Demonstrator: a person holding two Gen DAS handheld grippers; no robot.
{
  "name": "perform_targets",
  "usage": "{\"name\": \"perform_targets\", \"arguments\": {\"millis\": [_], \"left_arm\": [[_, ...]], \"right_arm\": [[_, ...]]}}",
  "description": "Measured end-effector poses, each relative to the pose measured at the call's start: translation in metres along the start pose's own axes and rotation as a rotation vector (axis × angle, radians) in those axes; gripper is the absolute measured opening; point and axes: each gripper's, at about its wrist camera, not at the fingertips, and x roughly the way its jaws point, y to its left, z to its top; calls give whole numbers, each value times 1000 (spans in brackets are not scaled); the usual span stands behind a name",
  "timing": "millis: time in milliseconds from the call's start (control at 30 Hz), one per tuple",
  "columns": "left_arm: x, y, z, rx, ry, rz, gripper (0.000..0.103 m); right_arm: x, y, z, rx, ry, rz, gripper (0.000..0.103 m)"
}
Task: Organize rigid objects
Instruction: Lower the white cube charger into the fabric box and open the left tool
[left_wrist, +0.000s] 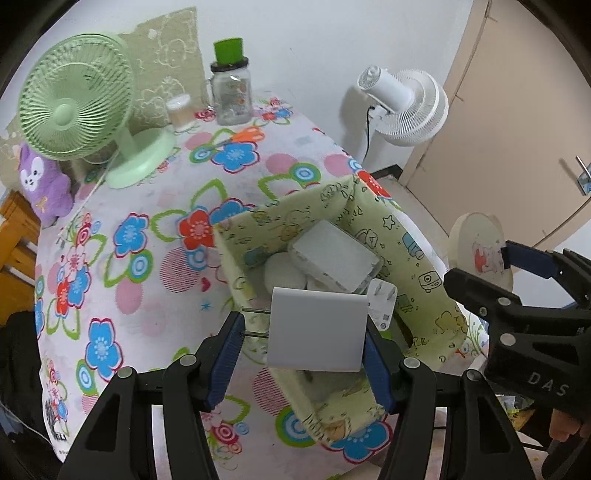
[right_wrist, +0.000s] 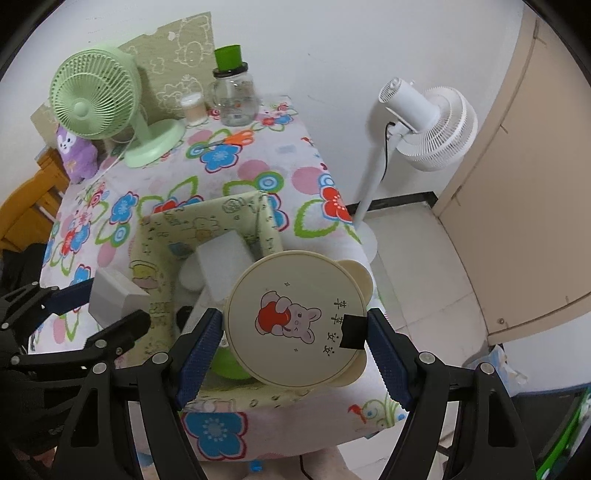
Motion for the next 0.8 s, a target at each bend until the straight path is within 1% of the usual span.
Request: {"name": "perform_targets", "arguments": {"millis": [133, 300, 400, 567, 667, 733, 800], "left_arm": [[16, -10, 7, 14, 31, -8, 63], [36, -22, 11, 44, 76, 3, 63], [47, -23, 11, 43, 112, 1, 63], [58, -21, 9, 34, 149, 13, 65], [57, -19, 10, 18, 146, -3, 67], [53, -18, 12, 15, 138, -10, 74], [48, -19, 13, 21, 123, -6, 78]], "right_arm": [[9, -7, 4, -2, 14, -2, 79], [20, -18, 9, 2, 36, -7, 79], [28, -23, 11, 6, 53, -4, 79], [38, -24, 13, 5, 76, 9, 79], [41, -23, 14, 2, 84, 16, 79], [43, -21, 15, 1, 87, 20, 79], [43, -19, 15, 1, 86, 23, 79]]}}
